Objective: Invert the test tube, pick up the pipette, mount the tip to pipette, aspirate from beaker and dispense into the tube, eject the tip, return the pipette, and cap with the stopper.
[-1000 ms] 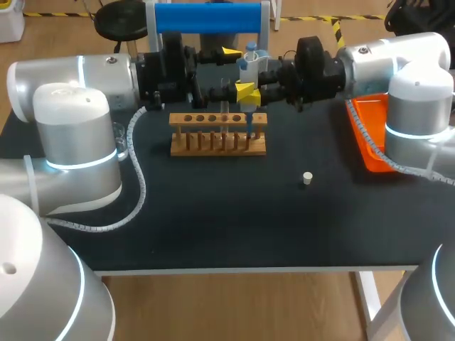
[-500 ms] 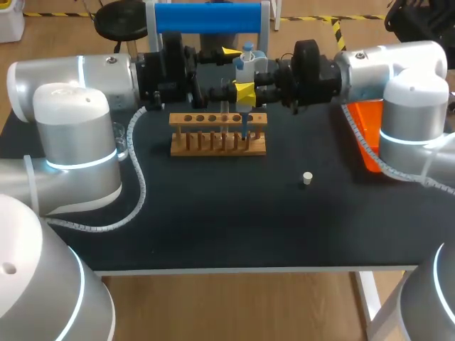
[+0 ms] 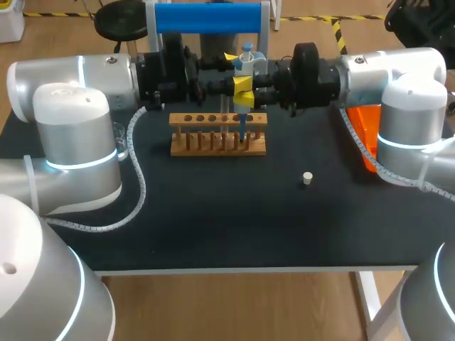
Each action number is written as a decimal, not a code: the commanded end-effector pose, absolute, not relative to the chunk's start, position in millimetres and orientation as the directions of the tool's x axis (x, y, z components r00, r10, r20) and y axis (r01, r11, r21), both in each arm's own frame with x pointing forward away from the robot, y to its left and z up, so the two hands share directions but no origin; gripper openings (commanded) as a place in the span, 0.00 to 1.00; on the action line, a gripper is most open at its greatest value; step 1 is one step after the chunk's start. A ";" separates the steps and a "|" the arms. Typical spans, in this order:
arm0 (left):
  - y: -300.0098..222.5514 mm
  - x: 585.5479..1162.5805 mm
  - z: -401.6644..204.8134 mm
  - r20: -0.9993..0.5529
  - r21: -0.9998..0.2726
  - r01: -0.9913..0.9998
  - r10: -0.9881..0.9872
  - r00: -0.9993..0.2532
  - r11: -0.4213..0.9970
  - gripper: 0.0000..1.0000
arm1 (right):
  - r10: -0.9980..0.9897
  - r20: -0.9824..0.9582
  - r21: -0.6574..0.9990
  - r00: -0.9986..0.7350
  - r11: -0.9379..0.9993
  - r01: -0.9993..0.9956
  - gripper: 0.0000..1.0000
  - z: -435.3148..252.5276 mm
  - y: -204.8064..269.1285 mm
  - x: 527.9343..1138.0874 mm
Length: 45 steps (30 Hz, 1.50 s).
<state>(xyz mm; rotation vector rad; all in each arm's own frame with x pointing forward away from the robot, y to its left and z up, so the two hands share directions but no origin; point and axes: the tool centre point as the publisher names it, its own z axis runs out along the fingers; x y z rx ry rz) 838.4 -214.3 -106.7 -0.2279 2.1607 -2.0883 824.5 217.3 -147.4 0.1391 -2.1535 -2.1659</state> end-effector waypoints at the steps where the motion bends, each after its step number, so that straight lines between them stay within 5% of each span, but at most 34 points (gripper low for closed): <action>1: -214.9 838.5 -107.5 0.011 -0.999 -0.018 -0.202 -0.979 0.029 0.27 | -0.116 -0.004 1.000 -0.993 -0.009 -0.003 0.00 -148.2 217.0 820.5; 3: -214.9 838.5 -107.5 0.011 -0.999 -0.018 -0.202 -0.979 0.029 0.00 | -0.116 -0.003 1.000 -0.993 -0.010 -0.002 0.00 -148.4 217.0 820.4; 15: -214.9 838.5 -107.5 0.011 -0.999 -0.018 -0.202 -0.979 0.029 0.00 | -0.136 0.009 1.000 -0.991 -0.007 0.010 0.00 -149.6 217.8 818.9; 17: -214.9 838.5 -107.5 0.011 -0.999 -0.018 -0.202 -0.979 0.029 0.00 | -0.139 0.010 1.000 -0.990 -0.004 0.011 0.42 -149.5 218.2 818.6; 19: -214.9 838.5 -107.5 0.011 -0.999 -0.018 -0.202 -0.979 0.029 0.00 | -0.140 0.012 1.000 -0.990 -0.001 0.013 1.00 -149.5 218.1 818.5; 45: -214.9 838.5 -107.5 0.011 -0.999 -0.018 -0.202 -0.979 0.029 0.00 | -0.030 -0.004 0.999 -1.000 0.043 -0.005 1.00 -143.0 128.3 864.8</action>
